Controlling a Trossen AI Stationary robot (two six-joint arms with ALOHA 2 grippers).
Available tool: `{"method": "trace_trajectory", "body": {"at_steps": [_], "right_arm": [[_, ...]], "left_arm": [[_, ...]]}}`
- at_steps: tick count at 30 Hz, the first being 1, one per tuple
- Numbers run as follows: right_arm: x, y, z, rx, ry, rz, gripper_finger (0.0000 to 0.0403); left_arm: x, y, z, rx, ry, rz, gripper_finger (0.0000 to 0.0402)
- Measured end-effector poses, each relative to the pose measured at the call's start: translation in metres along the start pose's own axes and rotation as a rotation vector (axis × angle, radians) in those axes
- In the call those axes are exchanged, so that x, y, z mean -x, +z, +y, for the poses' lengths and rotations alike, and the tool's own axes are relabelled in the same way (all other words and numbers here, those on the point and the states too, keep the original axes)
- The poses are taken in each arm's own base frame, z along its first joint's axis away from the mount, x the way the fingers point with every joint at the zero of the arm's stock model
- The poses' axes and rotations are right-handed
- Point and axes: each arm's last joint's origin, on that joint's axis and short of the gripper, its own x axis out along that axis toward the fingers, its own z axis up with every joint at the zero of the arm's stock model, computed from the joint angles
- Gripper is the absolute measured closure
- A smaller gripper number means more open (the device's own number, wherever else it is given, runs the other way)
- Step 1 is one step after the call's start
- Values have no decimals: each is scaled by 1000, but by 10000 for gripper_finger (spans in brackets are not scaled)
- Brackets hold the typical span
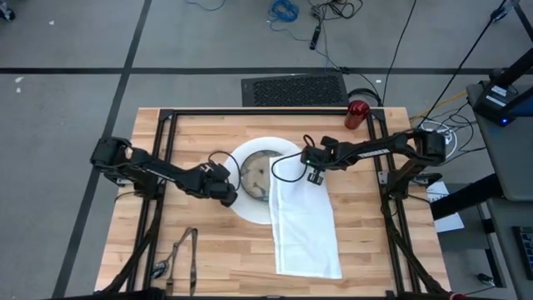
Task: Set table place
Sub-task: Fold the white napkin
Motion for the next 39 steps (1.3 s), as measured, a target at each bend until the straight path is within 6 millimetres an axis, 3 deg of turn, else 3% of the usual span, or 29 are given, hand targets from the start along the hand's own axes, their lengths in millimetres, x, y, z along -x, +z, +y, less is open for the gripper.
{"method": "trace_trajectory", "body": {"at_steps": [8,13,21,30,35,39], "right_arm": [[13,-10,-5,-22,-13,70,403],[16,-2,2,-36,20,-19,403],[18,11,16,-39,107,-227,403],[-4,-11,19,-117,226,-332,403],[-4,-19,29,-89,359,-298,403],[-1,-26,37,-47,357,-243,403]], "left_arm": [[4,-10,16,-33,140,90,201],[10,-20,30,-35,273,166,201],[15,-24,32,-47,275,176,201],[15,-23,31,-47,275,164,201],[15,-23,31,-46,276,157,201],[15,-23,31,-47,277,156,201]]}}
